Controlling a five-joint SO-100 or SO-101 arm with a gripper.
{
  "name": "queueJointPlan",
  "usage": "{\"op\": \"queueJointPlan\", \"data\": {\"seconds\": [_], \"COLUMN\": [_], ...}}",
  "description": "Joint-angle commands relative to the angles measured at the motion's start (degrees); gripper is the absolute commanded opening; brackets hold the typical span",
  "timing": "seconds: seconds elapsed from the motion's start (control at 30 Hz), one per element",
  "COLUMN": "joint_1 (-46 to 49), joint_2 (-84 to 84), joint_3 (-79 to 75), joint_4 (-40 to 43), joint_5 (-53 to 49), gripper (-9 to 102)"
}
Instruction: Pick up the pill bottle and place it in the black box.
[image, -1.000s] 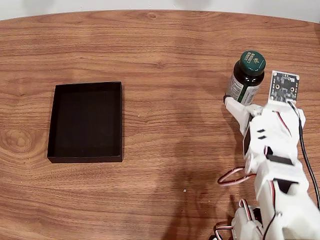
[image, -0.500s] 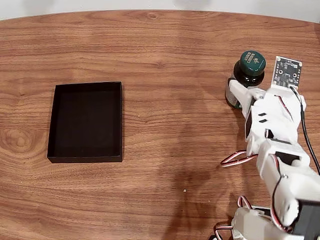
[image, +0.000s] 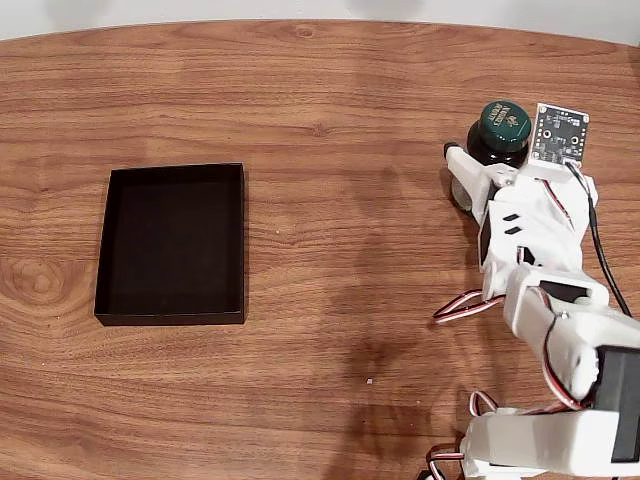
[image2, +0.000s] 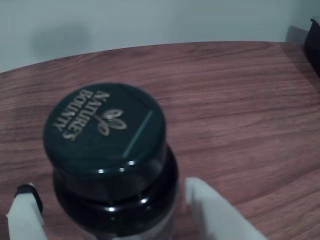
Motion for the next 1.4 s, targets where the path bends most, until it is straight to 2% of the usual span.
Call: {"op": "queueJointPlan", "data": {"seconds": [0.0, 0.53, 1.07, 1.37], "joint_1": [-0.97, -1.14, -2.37, -3.69], "joint_2": [-1.58, -10.02, -7.29, -1.85], "joint_3": [-4.57, -8.44, -6.06, -1.85], "joint_4": [-3.34, -10.81, -11.78, -11.51], "joint_5": [-0.35, -1.93, -3.52, -3.52], "gripper": [34, 31, 11, 8]}}
